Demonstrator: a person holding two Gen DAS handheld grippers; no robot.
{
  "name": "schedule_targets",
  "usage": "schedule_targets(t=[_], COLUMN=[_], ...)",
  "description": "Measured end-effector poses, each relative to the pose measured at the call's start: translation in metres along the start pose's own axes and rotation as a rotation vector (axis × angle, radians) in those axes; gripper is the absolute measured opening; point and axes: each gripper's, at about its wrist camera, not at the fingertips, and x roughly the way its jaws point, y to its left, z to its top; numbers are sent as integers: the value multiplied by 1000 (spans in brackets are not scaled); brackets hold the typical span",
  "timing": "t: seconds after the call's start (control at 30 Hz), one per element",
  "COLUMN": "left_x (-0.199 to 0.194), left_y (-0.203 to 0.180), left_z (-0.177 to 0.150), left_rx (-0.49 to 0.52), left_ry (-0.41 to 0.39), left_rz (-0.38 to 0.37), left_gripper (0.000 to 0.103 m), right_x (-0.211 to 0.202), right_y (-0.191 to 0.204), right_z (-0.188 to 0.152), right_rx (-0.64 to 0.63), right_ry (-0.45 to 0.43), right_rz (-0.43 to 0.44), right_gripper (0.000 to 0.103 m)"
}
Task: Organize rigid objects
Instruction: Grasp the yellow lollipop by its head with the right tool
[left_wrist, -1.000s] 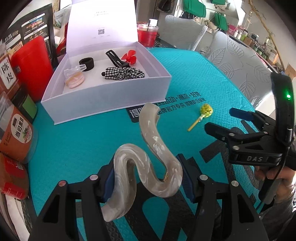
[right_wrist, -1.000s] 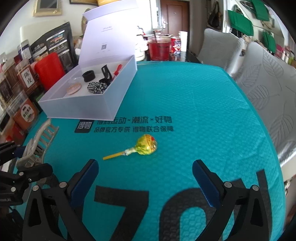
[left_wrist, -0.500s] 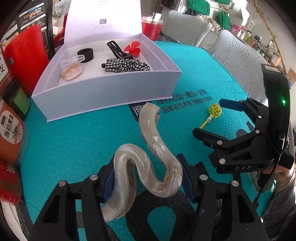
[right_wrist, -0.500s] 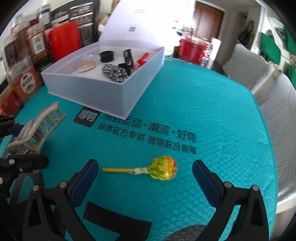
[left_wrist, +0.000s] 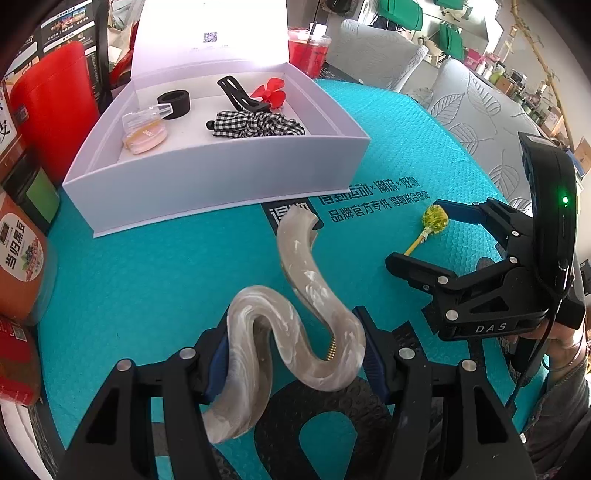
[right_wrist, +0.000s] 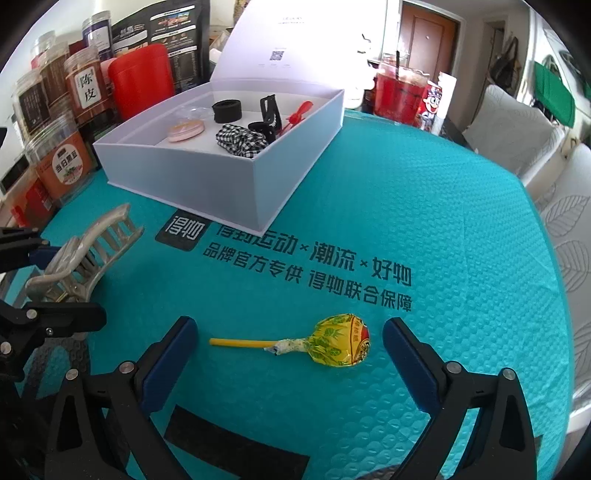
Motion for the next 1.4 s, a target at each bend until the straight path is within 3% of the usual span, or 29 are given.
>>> schedule_targets(t=[0.37, 0.5, 0.77, 1.4], left_x=[0, 0, 0, -13], left_y=[2, 2, 1, 1], left_z=[1, 0, -1, -6], left_rx=[-7, -10, -8, -26], left_ry=[1, 2, -2, -18], left_rz=[0, -1, 5, 1], left_gripper=[60, 60, 60, 60], right_x=[0, 0, -2, -21], right_y=[4, 3, 3, -9], right_z=[3, 2, -1, -14], right_rx=[-45, -37, -33, 145], right_ry=[-13, -10, -20, -16], right_rz=[-40, 5, 19, -15], right_gripper=[100, 88, 80, 79])
